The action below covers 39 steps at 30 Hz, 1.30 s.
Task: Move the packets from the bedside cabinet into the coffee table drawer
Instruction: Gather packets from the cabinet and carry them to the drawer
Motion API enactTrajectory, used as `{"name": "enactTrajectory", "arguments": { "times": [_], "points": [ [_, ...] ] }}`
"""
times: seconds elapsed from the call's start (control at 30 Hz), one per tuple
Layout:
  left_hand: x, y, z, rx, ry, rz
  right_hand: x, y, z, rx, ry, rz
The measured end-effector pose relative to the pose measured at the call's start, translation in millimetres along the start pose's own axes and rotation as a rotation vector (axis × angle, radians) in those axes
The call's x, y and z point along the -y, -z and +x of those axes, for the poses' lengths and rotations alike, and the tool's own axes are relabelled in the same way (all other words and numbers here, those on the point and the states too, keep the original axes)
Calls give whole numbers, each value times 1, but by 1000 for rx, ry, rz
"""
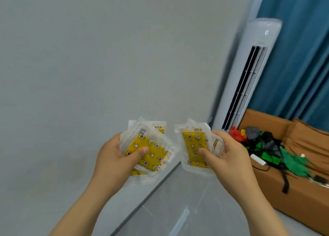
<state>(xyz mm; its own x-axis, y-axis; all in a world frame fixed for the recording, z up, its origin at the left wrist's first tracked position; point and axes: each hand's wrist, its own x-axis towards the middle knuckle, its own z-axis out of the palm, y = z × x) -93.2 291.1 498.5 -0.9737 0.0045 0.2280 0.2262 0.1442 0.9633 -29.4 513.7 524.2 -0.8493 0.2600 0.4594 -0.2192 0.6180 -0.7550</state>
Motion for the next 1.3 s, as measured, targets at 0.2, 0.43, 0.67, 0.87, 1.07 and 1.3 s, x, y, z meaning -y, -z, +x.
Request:
{"name": "enactTrajectory", "arguments": {
  "times": [0.2, 0.43, 0.67, 0.87, 1.07, 1.3],
  "points": [
    [-48, -129, -13, 127, -94, -105, -41, 129, -7, -175, 4, -77],
    [-93, -260, -27, 366, -170, -182, -77, 239, -29, -381, -55, -174],
    [-117, -382, -28, 610, -201, -267, -114, 321, -41, -577, -141, -305],
    [-135, -484, -15, 831, -264, -342, -147, 374, -29, -728, -223, -435],
    [-145, -575, -12, 1014, -309, -367, -178, 416, -27, -854, -329, -512],
    [-152, -680, -52, 1208, -326, -382, -224, 475, -54, -985, -467, -619]
  ]
}}
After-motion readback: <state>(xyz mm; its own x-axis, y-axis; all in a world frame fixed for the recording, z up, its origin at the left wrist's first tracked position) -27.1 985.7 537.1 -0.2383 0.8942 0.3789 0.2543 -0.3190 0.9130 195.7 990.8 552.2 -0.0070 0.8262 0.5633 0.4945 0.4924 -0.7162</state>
